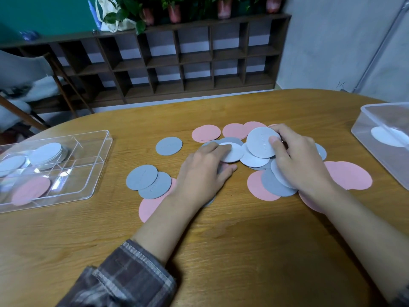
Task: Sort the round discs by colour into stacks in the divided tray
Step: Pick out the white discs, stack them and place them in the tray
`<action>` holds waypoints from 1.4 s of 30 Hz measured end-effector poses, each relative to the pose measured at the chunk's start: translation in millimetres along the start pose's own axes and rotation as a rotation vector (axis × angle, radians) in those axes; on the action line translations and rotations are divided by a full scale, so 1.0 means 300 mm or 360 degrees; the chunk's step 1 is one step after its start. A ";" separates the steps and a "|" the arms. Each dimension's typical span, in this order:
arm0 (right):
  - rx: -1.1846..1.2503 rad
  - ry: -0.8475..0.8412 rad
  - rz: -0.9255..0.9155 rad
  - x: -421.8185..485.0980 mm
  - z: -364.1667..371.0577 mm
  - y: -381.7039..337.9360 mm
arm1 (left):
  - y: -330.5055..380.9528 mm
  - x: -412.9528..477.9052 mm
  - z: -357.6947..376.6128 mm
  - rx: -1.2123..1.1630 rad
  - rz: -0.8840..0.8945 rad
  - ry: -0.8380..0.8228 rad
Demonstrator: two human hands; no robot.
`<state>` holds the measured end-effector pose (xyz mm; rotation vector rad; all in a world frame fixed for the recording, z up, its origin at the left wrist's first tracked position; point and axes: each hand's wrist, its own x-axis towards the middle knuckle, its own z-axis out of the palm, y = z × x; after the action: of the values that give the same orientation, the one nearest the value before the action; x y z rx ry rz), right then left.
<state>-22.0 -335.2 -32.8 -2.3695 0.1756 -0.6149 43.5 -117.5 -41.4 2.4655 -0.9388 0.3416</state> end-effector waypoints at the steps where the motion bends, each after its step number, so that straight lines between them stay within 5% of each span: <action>1: 0.0000 0.0003 -0.0005 0.000 0.001 0.001 | 0.000 -0.004 -0.003 0.0019 0.0003 0.0023; 14: 0.0088 -0.0022 -0.0111 -0.013 -0.005 -0.025 | -0.024 -0.033 -0.017 -0.0023 0.0174 0.0362; 20: 0.0129 -0.0054 -0.0236 -0.025 0.004 -0.053 | -0.003 -0.029 -0.032 -0.0483 0.0030 0.0530; 37: 0.0100 -0.0267 -0.0299 -0.045 0.032 -0.079 | 0.046 -0.037 -0.032 -0.0801 -0.0349 0.0379; 42: 0.0081 -0.0189 -0.0253 -0.028 0.013 -0.055 | 0.057 -0.025 -0.004 -0.0500 -0.0287 0.0310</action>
<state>-28.1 -317.9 -28.1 -2.3775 -0.0805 -0.5437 26.3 -123.9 -37.3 2.1637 -0.6305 0.3373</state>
